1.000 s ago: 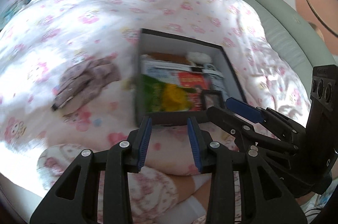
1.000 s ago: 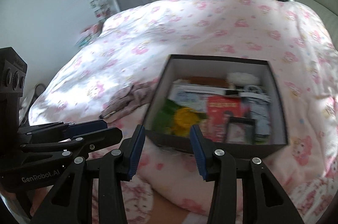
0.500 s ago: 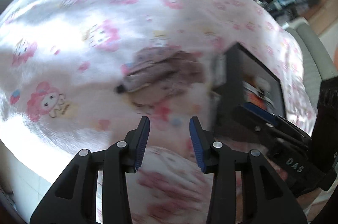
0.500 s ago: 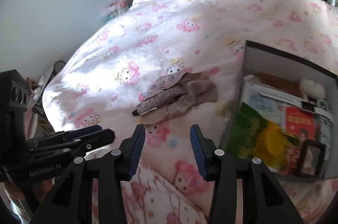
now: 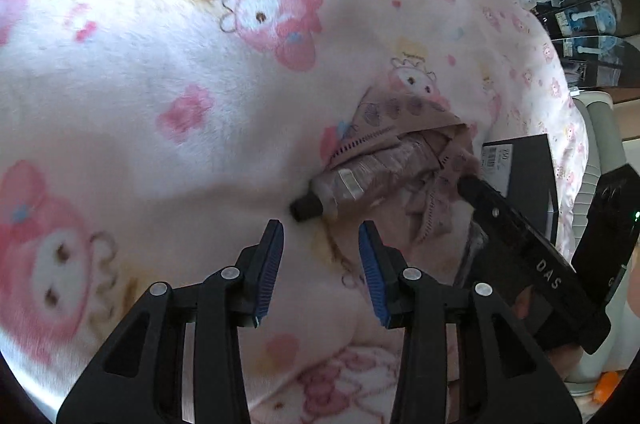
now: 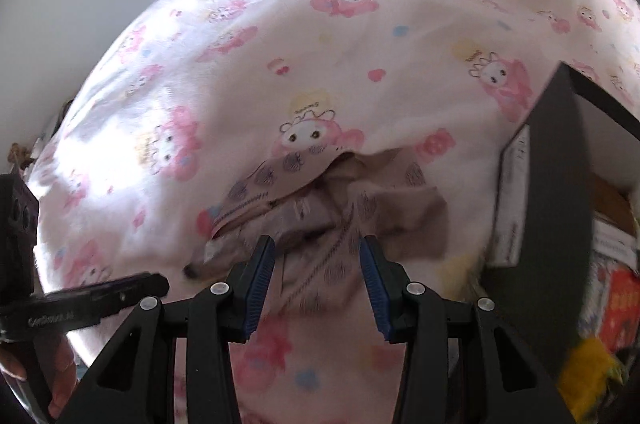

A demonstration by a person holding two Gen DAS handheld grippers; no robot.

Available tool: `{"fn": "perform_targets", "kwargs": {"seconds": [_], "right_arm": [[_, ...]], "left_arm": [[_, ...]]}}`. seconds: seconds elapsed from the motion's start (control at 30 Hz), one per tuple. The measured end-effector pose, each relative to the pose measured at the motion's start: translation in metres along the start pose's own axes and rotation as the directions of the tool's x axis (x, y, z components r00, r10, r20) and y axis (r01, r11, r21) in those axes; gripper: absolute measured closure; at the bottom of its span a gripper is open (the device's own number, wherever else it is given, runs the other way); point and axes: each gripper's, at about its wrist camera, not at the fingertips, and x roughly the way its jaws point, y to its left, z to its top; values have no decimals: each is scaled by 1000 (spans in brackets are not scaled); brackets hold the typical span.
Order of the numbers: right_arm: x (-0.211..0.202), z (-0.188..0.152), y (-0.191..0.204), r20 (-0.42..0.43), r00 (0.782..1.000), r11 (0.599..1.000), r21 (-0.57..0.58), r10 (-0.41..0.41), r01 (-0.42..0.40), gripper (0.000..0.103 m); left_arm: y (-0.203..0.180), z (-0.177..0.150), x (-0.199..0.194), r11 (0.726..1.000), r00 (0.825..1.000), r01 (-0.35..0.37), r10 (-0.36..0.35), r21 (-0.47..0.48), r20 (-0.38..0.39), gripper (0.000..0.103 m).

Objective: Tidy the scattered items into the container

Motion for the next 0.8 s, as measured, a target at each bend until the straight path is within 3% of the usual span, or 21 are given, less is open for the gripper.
{"fn": "perform_targets", "kwargs": {"seconds": [0.13, 0.3, 0.47, 0.57, 0.7, 0.8], "right_arm": [[28, 14, -1, -12, 1000, 1000, 20, -12, 12, 63], [54, 21, -8, -45, 999, 998, 47, -29, 31, 63], [63, 24, -13, -90, 992, 992, 96, 93, -85, 60], [60, 23, -12, -103, 988, 989, 98, 116, -106, 60], [54, 15, -14, -129, 971, 971, 156, 200, -180, 60], [39, -3, 13, -141, 970, 976, 117, 199, -183, 60]], "left_arm": [[4, 8, 18, 1000, 999, 3, -4, -20, -32, 63], [4, 8, 32, 998, 997, 57, -59, -41, -49, 60], [9, 3, 26, 993, 996, 89, -90, -73, -13, 60], [12, -2, 15, 990, 994, 110, -108, -87, 21, 63], [16, -14, -11, 993, 995, 75, -68, -90, 79, 65], [32, -27, -38, 993, 993, 35, -22, -112, 119, 62]]}}
